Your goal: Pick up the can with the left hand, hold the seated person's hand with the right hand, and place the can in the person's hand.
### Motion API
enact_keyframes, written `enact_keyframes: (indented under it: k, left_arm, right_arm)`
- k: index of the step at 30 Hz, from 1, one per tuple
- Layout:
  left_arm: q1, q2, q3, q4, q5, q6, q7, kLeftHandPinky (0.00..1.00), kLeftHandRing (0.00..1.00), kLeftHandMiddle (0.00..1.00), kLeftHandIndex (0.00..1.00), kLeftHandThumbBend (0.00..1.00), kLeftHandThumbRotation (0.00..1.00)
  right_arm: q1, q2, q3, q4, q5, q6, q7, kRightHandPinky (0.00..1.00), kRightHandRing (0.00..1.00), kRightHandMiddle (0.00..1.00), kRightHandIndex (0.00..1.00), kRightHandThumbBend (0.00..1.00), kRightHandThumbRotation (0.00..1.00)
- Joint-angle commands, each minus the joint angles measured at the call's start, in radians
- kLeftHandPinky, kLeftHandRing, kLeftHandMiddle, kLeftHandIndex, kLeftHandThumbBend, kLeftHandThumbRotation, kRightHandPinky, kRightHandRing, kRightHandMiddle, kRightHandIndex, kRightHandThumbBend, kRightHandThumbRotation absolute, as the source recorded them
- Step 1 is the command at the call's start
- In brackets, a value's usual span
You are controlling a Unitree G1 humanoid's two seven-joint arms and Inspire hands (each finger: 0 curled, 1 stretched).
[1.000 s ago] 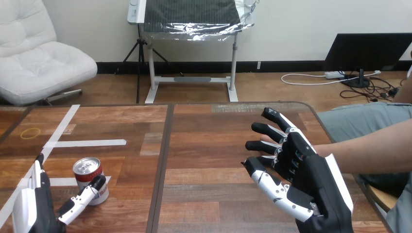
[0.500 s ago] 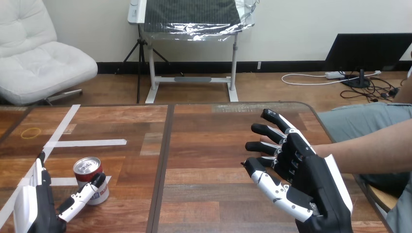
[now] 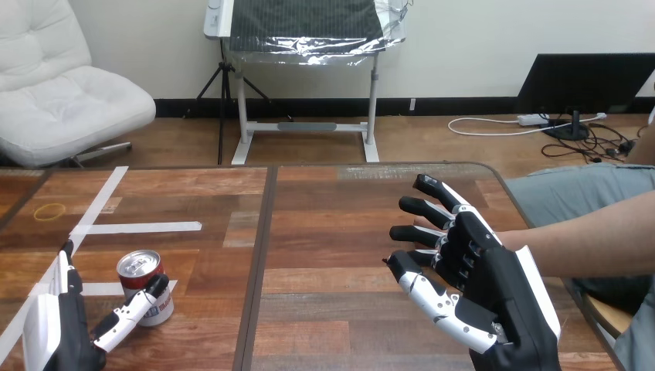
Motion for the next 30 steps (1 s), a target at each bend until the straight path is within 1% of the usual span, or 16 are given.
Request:
enact_keyframes:
  k: [1, 9, 18, 30]
  left_arm:
    - [-0.071, -0.005, -0.028, 0.051, -0.001, 0.025, -0.018, 0.90, 0.98, 1.00, 1.00, 1.00, 0.66]
    - [-0.067, -0.007, -0.034, 0.043, 0.006, 0.029, -0.014, 0.90, 0.98, 1.00, 1.00, 1.00, 0.67]
    - [-0.058, -0.009, -0.044, 0.043, 0.011, 0.015, -0.001, 0.91, 0.99, 1.00, 1.00, 1.00, 0.67]
    - [-0.029, -0.026, -0.061, 0.009, -0.003, -0.005, -0.025, 0.90, 0.98, 1.00, 1.00, 1.00, 0.67]
  right_arm:
    - [-0.053, 0.016, -0.007, -0.041, -0.005, -0.012, 0.000, 0.60, 0.72, 0.82, 0.87, 0.48, 0.00]
    - [-0.053, 0.015, -0.007, -0.042, -0.008, -0.008, 0.000, 0.61, 0.73, 0.82, 0.86, 0.48, 0.00]
    - [-0.052, 0.014, -0.007, -0.045, -0.009, -0.004, 0.001, 0.61, 0.73, 0.81, 0.86, 0.48, 0.00]
    - [-0.050, 0.011, -0.009, -0.048, -0.013, -0.003, 0.003, 0.61, 0.73, 0.81, 0.85, 0.47, 0.00]
